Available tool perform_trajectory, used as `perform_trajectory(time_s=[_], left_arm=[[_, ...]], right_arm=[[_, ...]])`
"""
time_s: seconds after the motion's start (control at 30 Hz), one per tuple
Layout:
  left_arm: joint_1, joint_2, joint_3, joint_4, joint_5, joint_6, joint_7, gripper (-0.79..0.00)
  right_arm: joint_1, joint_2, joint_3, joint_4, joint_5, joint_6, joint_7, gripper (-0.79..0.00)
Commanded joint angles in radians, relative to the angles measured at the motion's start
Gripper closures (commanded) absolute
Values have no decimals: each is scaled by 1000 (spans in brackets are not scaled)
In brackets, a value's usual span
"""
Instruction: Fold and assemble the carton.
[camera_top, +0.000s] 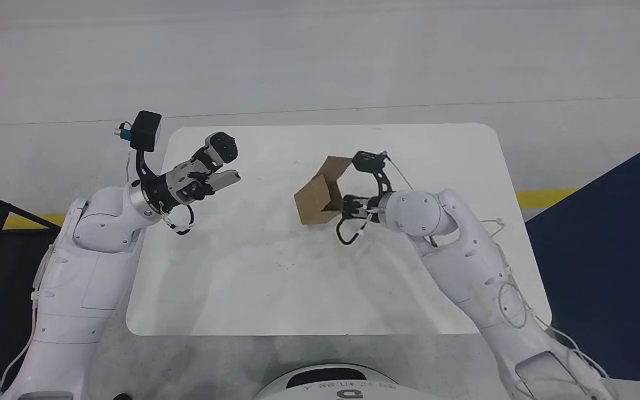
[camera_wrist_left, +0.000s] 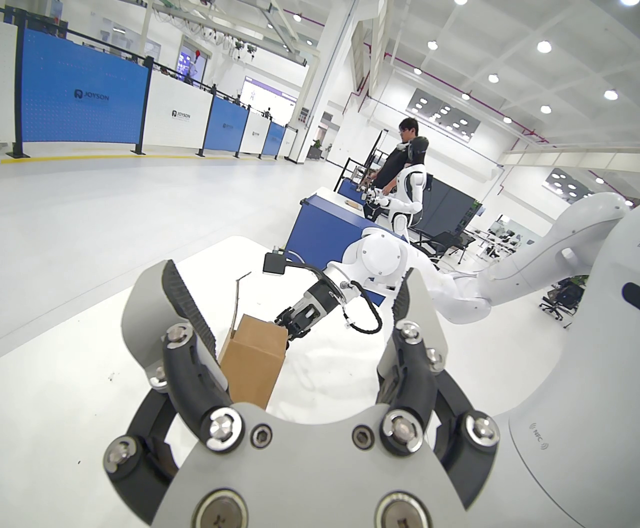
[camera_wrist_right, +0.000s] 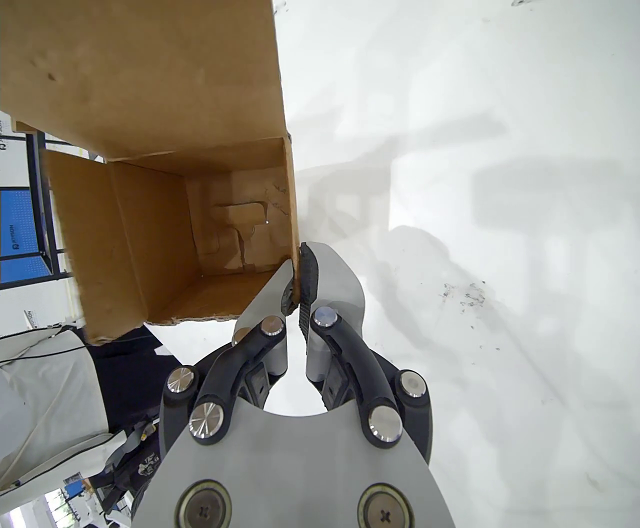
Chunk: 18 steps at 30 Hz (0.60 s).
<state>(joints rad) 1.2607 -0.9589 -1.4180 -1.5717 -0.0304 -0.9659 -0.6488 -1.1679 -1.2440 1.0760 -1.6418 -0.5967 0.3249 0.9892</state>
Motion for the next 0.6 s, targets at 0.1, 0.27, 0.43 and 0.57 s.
perform_trajectory(time_s=[0.1, 0.27, 0.43, 0.57], left_arm=[[0, 0, 0, 0, 0, 0, 0, -785], [0, 0, 0, 0, 0, 0, 0, -785], [0, 0, 0, 0, 0, 0, 0, -785], [0, 0, 0, 0, 0, 0, 0, -785]], right_arm=[[-59, 20, 52, -116, -131, 114, 1, 0], [-163, 48, 123, -250, -348, 273, 86, 0], [-260, 67, 178, -384, -413, 294, 200, 0], [-287, 67, 170, -393, -389, 280, 224, -409]])
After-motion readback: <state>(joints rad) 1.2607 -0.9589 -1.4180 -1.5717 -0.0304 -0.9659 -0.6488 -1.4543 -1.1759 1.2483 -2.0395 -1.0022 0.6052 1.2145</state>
